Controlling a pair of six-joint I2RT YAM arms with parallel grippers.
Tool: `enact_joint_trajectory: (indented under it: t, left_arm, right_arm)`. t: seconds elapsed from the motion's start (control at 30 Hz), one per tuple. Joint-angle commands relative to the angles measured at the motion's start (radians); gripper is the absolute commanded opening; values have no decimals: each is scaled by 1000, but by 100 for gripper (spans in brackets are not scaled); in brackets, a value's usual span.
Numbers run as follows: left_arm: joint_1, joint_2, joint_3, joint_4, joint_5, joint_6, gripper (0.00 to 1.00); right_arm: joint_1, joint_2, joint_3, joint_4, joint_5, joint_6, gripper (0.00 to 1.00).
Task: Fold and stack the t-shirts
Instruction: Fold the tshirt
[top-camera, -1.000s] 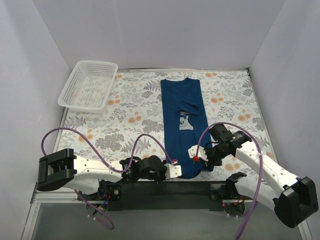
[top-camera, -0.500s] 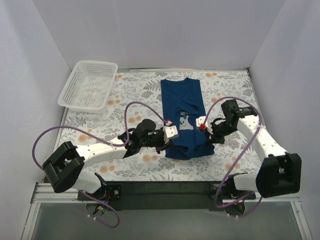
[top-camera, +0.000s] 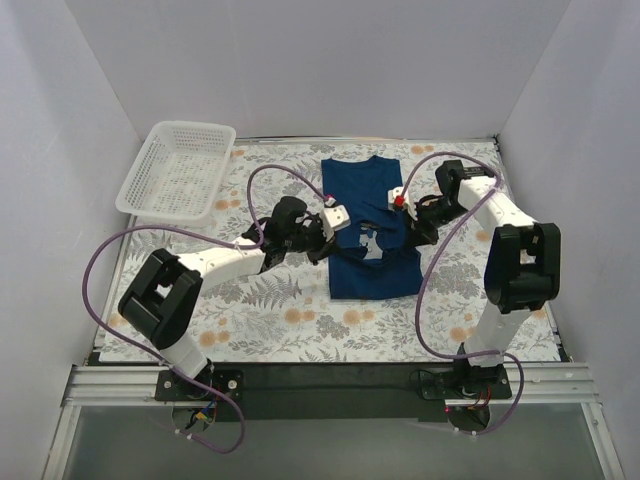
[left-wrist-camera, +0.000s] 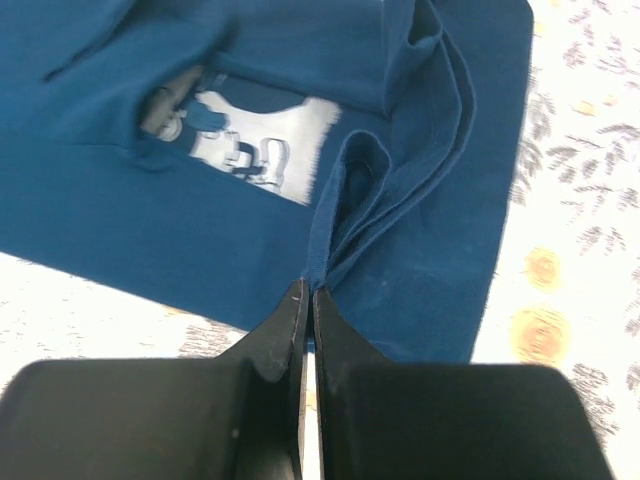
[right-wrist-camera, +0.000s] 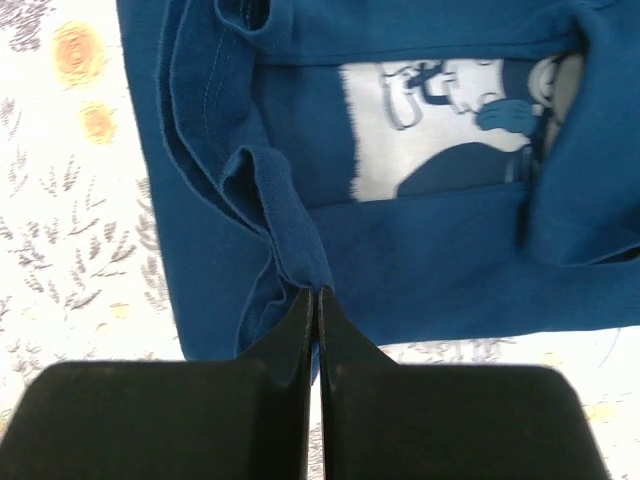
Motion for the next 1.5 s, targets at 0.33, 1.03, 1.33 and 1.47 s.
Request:
enact_joint_trajectory:
  t: [0.33, 1.03, 1.33, 1.47]
  left_arm:
    - [77, 169, 193, 6, -11, 37, 0]
    - [138, 321, 357, -34, -10, 40, 0]
    - [144, 385, 454, -75, 10, 32, 0]
    - [144, 408, 494, -91, -56, -23, 37]
  right_arm:
    - [-19, 196, 291, -17, -31, 101, 1]
    - [-23, 358, 486, 8, -7, 202, 1]
    - [-25, 398, 522, 55, 4, 288, 4]
    - [-37, 360, 498, 228, 33, 483, 50]
